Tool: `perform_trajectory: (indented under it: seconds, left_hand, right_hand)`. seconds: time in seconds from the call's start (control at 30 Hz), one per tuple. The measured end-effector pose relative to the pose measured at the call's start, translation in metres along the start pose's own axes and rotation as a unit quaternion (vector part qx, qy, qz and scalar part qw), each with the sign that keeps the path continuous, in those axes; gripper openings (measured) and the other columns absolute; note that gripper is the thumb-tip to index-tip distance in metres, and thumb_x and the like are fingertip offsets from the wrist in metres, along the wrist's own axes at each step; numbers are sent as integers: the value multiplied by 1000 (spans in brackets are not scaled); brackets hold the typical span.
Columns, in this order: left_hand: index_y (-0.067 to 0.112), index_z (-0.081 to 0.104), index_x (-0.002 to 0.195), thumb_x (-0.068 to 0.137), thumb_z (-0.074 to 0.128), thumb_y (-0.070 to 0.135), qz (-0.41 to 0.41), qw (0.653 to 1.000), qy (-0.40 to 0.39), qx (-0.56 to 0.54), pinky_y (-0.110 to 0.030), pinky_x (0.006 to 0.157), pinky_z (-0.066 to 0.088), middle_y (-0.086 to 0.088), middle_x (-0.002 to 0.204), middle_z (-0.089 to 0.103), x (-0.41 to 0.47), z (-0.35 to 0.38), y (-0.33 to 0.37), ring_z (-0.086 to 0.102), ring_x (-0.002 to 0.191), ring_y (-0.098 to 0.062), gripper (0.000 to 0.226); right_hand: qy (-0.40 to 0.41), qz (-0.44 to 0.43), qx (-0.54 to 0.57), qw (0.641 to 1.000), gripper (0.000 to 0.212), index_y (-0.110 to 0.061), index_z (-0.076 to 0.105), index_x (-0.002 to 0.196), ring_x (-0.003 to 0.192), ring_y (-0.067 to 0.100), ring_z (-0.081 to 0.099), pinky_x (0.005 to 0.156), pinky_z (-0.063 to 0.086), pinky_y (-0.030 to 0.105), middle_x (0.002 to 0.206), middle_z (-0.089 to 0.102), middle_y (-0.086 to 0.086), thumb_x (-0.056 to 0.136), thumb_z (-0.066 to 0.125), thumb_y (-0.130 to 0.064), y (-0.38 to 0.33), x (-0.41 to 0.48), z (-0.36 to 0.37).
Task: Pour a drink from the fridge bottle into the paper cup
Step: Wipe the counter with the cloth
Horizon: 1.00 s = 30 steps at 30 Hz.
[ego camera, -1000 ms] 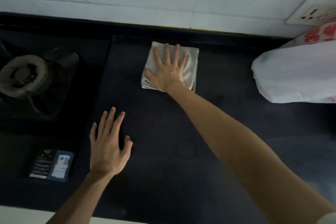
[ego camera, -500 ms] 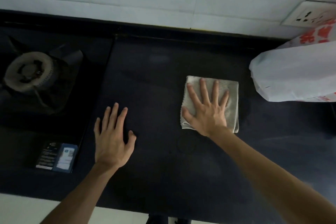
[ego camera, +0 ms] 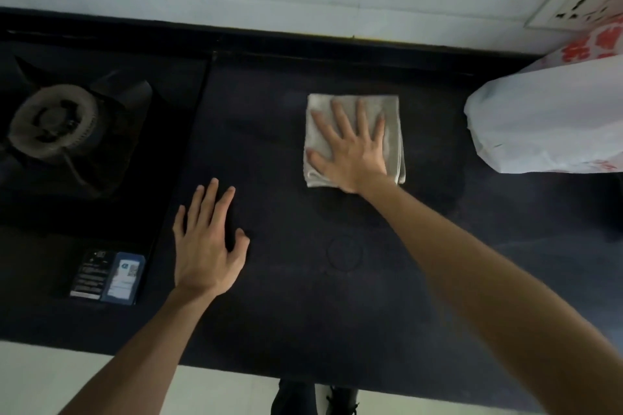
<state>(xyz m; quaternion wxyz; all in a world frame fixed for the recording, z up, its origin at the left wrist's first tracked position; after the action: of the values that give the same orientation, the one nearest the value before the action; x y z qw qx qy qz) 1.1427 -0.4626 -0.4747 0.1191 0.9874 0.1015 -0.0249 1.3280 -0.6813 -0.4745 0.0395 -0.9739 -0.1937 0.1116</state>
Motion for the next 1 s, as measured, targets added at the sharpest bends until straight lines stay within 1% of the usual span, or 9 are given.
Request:
perform_trajectory:
  seconds: [0.13,0.23,0.33,0.53,0.63,0.77,0.83,0.9,1.0]
  left_hand:
    - [19,34,151,84,33,42,-2,1000,4,5,-55,121,15,-6,164,24,0,-1,2,15,153,-26,71]
    - [18,35,151,84,34,40,2,1000,5,7,-56,120,16,-7,163,24,-1,0,6,16,152,-27,70]
    - [20,34,151,84,33,41,-3,1000,1,4,-54,121,15,-5,164,22,0,-2,4,13,153,-25,71]
    - [22,33,152,84,35,41,-4,1000,4,-6,-52,122,12,-3,164,22,0,-2,2,12,153,-22,70]
    - [22,32,151,85,38,39,-4,1000,5,-11,-53,122,12,-3,164,22,0,-1,1,12,153,-23,69]
    - [20,34,151,85,38,38,-1,1000,14,-18,-55,121,13,-5,164,24,0,0,1,14,153,-24,69]
    - [20,34,151,85,36,40,1,1000,15,-15,-55,121,14,-5,164,24,-1,1,1,14,153,-25,69]
    - [19,35,151,85,36,41,0,1000,16,-17,-55,121,14,-6,163,24,-1,0,2,14,153,-25,69]
    - [19,35,151,84,36,41,1,1000,11,-20,-55,121,12,-6,164,23,0,0,1,13,153,-25,70]
  right_hand:
    - [7,-76,28,997,76,-35,2,157,149,38,-15,115,6,67,166,-7,2,92,28,-65,-28,-132,20]
    - [-22,-123,23,992,77,-36,3,157,149,37,-15,116,3,66,166,-7,0,92,33,-66,-39,-190,32]
    - [-18,-132,25,991,80,-42,0,155,149,36,-19,115,-4,67,165,-10,-3,88,33,-68,-31,-143,25]
    - [-20,-34,-19,999,78,-41,-9,154,147,40,-20,112,-6,71,165,-15,-1,88,19,-74,-33,-23,10]
    - [-9,-48,-9,999,78,-38,-11,154,147,39,-21,112,-2,71,164,-19,0,90,17,-72,-38,-63,16]
    - [-15,-94,31,995,79,-35,-3,156,148,38,-19,114,2,69,165,-12,2,92,30,-67,-44,-183,27]
    - [-37,-117,39,992,80,-39,-1,156,149,35,-18,116,-2,67,165,-11,-2,91,35,-69,-38,-214,31]
    - [-35,-122,35,991,83,-43,-1,155,150,33,-17,117,-4,64,165,-9,-6,87,38,-72,-21,-195,31]
    - [-14,-56,30,998,89,-46,0,154,151,31,-12,117,0,65,166,-5,-7,80,40,-77,13,-113,16]
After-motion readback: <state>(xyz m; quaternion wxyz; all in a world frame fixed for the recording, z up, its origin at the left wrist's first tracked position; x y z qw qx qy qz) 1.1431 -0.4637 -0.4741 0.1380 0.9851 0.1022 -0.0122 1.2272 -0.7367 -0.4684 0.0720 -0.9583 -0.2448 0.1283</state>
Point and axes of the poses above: each hand's wrist, its own x-axis towards the middle knuckle, its own z-axis out of the palm, y = z × x, the point moved 2 cm from there along x, towards the middle knuckle
